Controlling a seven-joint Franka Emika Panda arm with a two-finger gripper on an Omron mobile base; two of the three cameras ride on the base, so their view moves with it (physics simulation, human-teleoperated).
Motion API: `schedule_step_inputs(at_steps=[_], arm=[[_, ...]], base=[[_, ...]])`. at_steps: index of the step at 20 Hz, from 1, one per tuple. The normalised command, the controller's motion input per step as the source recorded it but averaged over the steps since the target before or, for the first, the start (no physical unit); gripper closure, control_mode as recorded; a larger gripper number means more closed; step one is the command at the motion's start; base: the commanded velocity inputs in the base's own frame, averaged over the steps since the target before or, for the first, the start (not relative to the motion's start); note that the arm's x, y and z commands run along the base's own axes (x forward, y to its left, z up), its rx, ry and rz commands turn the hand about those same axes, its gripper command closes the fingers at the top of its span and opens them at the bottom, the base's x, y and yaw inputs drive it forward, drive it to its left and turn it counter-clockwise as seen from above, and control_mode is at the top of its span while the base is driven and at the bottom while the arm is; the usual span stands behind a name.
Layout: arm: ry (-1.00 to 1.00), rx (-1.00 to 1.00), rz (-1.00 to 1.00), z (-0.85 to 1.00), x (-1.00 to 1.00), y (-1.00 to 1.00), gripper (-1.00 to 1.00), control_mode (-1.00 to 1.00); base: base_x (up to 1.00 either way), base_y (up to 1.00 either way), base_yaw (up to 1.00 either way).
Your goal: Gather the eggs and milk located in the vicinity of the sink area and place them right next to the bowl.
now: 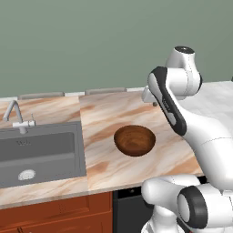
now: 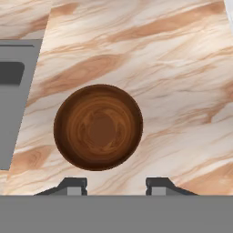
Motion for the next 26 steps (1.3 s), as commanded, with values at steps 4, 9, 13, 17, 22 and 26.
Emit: schedule_step_inputs(at_steps=[4,9,13,17,22,26], arm=[[0.02,0.0,0.0,-0.03,-0.04,0.0,-1.0,-1.0],[0.08,0.0,0.0,-0.07,-0.49,0.02,-1.0,-1.0],[0.01,0.0,0.0,0.0,-0.49,0.08,-1.0,-1.0],[0.0,0.0,0.0,0.0,0.0,0.0,-1.0,-1.0],[0.0,0.0,0.0,0.0,0.0,0.0,-1.0,-1.0],[0.0,0.0,0.0,0.0,0.0,0.0,-1.0,-1.0]], base=[[0.0,0.0,0.0],[0.0,0.0,0.0],[0.0,0.0,0.0],[0.0,0.0,0.0],[0.0,0.0,0.0],[0.0,0.0,0.0]])
